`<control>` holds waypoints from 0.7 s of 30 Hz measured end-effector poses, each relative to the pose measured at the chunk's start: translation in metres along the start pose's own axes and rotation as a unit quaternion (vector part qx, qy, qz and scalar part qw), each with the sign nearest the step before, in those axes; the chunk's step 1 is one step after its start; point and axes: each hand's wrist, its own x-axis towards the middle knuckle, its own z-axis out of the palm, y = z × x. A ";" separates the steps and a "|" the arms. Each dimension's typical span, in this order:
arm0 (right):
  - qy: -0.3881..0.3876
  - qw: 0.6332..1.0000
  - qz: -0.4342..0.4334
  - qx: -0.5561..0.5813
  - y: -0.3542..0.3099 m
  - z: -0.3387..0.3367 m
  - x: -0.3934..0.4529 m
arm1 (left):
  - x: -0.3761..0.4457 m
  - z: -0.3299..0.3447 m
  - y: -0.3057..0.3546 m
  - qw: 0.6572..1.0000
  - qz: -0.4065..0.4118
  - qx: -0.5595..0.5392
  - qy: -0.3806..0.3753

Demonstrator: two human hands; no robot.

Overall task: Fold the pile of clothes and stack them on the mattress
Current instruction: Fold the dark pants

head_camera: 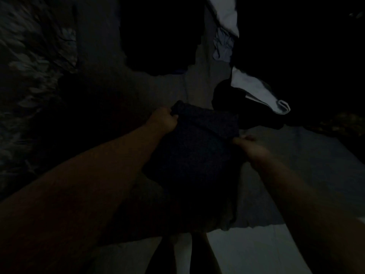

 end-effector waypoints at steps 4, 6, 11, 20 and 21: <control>-0.097 0.994 0.012 0.053 -0.027 0.004 0.005 | 0.004 0.004 0.014 0.990 -0.033 -0.128 0.058; -0.097 0.993 0.009 0.071 -0.037 0.013 0.005 | 0.003 0.006 0.024 0.959 -0.093 -0.267 0.030; -0.129 0.990 -0.046 0.032 -0.074 0.032 -0.016 | -0.019 -0.011 0.029 0.891 -0.095 -0.375 -0.236; -0.166 0.930 -0.322 -0.065 -0.151 0.006 -0.149 | -0.109 -0.127 0.042 0.922 0.244 -0.273 -0.126; -0.180 0.915 -0.350 -0.090 -0.146 0.004 -0.162 | -0.122 -0.128 0.037 0.925 0.265 -0.247 -0.119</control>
